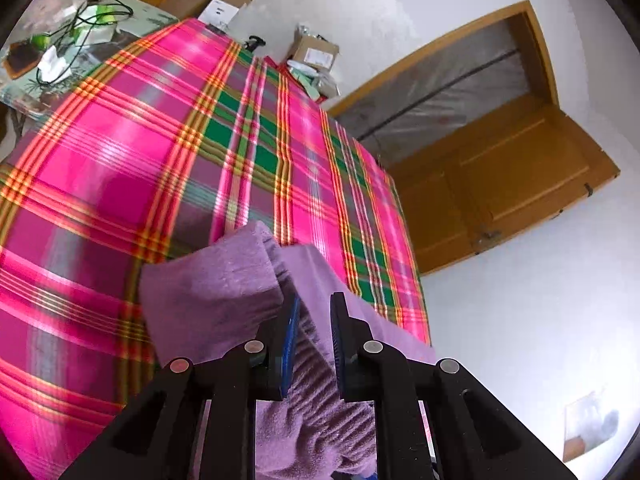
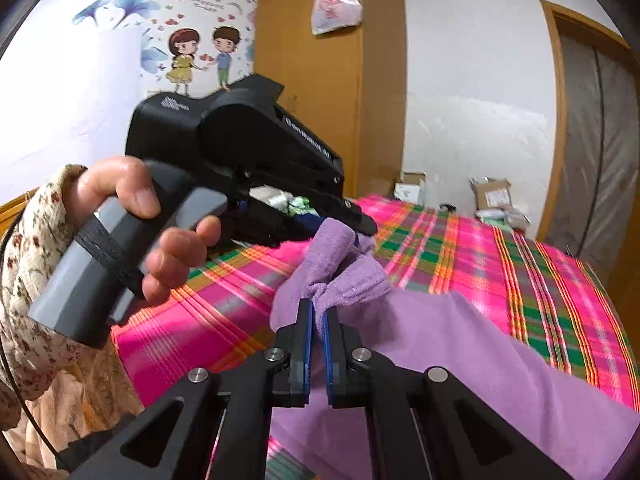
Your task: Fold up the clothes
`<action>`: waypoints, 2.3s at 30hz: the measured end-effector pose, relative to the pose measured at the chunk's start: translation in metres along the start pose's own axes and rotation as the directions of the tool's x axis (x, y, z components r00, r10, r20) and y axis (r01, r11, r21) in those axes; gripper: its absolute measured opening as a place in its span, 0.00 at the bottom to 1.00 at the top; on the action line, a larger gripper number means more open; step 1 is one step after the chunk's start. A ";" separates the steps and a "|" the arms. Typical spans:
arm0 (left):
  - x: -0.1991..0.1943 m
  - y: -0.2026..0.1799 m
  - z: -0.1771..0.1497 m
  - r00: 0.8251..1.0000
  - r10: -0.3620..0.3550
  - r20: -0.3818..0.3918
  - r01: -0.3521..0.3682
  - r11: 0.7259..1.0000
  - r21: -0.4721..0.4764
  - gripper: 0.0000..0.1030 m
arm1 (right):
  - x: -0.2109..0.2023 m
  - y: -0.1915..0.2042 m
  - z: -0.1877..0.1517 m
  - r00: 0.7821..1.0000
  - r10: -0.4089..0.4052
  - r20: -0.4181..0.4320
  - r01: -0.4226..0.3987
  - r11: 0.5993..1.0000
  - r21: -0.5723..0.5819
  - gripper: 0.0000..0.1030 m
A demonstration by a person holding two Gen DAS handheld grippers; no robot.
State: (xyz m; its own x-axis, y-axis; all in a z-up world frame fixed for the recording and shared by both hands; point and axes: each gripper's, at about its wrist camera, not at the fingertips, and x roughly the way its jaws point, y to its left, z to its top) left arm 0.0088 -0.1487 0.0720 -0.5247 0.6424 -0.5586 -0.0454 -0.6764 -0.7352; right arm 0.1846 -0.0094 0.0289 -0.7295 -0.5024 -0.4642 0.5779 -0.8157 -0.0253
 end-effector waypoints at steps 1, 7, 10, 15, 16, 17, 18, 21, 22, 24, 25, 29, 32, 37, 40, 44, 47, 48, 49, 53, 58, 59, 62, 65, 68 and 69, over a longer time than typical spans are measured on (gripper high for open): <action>0.002 0.000 -0.002 1.000 -0.007 -0.001 0.007 1.000 -0.002 0.14 | 0.002 -0.004 -0.004 1.000 0.001 -0.010 -0.001 1.000 0.010 0.05; -0.005 0.005 -0.018 0.998 0.018 0.058 -0.017 1.000 -0.016 0.14 | 0.011 -0.025 -0.024 0.998 0.017 -0.069 -0.012 0.998 0.061 0.05; -0.011 0.013 -0.029 0.994 0.041 0.100 -0.038 0.999 -0.029 0.14 | 0.013 -0.034 -0.035 0.994 0.032 -0.100 -0.023 0.996 0.088 0.05; -0.003 0.032 -0.049 0.995 0.038 0.092 -0.029 0.996 -0.089 0.14 | 0.013 -0.052 -0.045 0.990 0.064 -0.127 -0.048 0.991 0.128 0.05; 0.000 0.034 -0.051 0.996 0.036 0.080 -0.029 0.995 -0.092 0.14 | 0.013 -0.056 -0.045 0.989 0.068 -0.128 -0.052 0.990 0.128 0.05; 0.003 0.036 -0.053 0.997 0.035 0.069 -0.029 0.995 -0.096 0.14 | 0.012 -0.059 -0.045 0.989 0.073 -0.130 -0.056 0.990 0.128 0.05; 0.006 0.037 -0.055 0.997 0.039 0.062 -0.033 0.994 -0.101 0.14 | 0.011 -0.062 -0.045 0.988 0.079 -0.132 -0.062 0.990 0.129 0.05; 0.011 0.038 -0.057 0.998 0.030 0.054 -0.024 0.995 -0.094 0.14 | 0.005 -0.078 -0.043 0.983 0.130 -0.128 -0.105 0.977 0.184 0.07; 0.012 0.039 -0.058 0.998 0.025 0.053 -0.019 0.995 -0.094 0.14 | 0.004 -0.084 -0.042 0.981 0.149 -0.122 -0.122 0.971 0.206 0.07; 0.014 0.040 -0.060 0.998 0.027 0.050 -0.022 0.995 -0.095 0.14 | 0.003 -0.099 -0.038 0.975 0.188 -0.119 -0.152 0.954 0.258 0.11; 0.015 0.040 -0.060 0.998 0.032 0.048 -0.027 0.996 -0.090 0.14 | 0.005 -0.105 -0.036 0.973 0.200 -0.119 -0.161 0.948 0.275 0.14; 0.016 0.046 -0.062 0.999 0.019 0.046 -0.015 0.995 -0.098 0.14 | 0.022 -0.133 -0.026 0.957 0.255 -0.136 -0.193 0.914 0.356 0.39; 0.015 0.048 -0.063 0.999 0.008 0.047 -0.003 0.995 -0.098 0.14 | 0.040 -0.140 -0.023 0.939 0.299 -0.169 -0.217 0.897 0.384 0.40; 0.015 0.049 -0.061 0.999 -0.005 0.040 0.009 0.996 -0.088 0.14 | 0.068 -0.145 -0.020 0.900 0.375 -0.223 -0.257 0.869 0.423 0.45; 0.016 0.051 -0.060 0.999 -0.013 0.031 0.016 0.996 -0.087 0.14 | 0.084 -0.149 -0.019 0.872 0.419 -0.254 -0.278 0.850 0.447 0.46; 0.017 0.055 -0.058 0.999 -0.025 0.021 0.027 0.996 -0.088 0.14 | 0.106 -0.153 -0.017 0.830 0.476 -0.292 -0.304 0.823 0.480 0.47; 0.015 0.057 -0.057 0.999 -0.031 0.019 0.033 0.996 -0.087 0.14 | 0.122 -0.156 -0.016 0.797 0.516 -0.314 -0.321 0.802 0.504 0.48; 0.013 0.058 -0.057 0.999 -0.029 0.026 0.031 0.996 -0.090 0.14 | 0.124 -0.155 -0.016 0.790 0.525 -0.316 -0.326 0.797 0.508 0.48; 0.012 0.059 -0.056 0.999 -0.030 0.028 0.032 0.995 -0.090 0.14 | 0.126 -0.154 -0.016 0.783 0.535 -0.318 -0.332 0.792 0.513 0.48; 0.009 0.064 -0.054 0.999 -0.033 0.032 0.036 0.994 -0.101 0.14 | 0.135 -0.152 -0.017 0.754 0.571 -0.325 -0.353 0.770 0.531 0.48; 0.006 0.067 -0.052 0.999 -0.033 0.034 0.036 0.994 -0.105 0.14 | 0.144 -0.147 -0.018 0.721 0.609 -0.330 -0.368 0.741 0.562 0.34; 0.005 0.068 -0.052 0.999 -0.033 0.036 0.036 0.994 -0.108 0.14 | 0.144 -0.145 -0.017 0.722 0.607 -0.332 -0.368 0.744 0.558 0.32; 0.002 0.069 -0.053 0.999 -0.028 0.042 0.033 0.993 -0.115 0.14 | 0.139 -0.143 -0.015 0.736 0.598 -0.318 -0.378 0.752 0.540 0.26; 0.000 0.068 -0.052 0.999 -0.022 0.049 0.028 0.993 -0.116 0.14 | 0.127 -0.142 -0.010 0.763 0.575 -0.296 -0.382 0.770 0.511 0.22; -0.004 0.066 -0.051 0.998 -0.008 0.069 0.016 0.993 -0.121 0.14 | 0.113 -0.142 -0.006 0.806 0.527 -0.271 -0.366 0.802 0.472 0.21; -0.005 0.067 -0.051 0.997 -0.005 0.076 0.015 0.992 -0.126 0.14 | 0.108 -0.144 -0.005 0.818 0.514 -0.259 -0.359 0.807 0.469 0.21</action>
State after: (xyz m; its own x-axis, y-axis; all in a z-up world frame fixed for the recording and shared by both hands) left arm 0.0521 -0.1789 0.0065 -0.5874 0.6169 -0.5239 0.0542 -0.6158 -0.7860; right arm 0.0248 0.0552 -0.0217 -0.2046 -0.7560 -0.6218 0.5566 -0.6124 0.5613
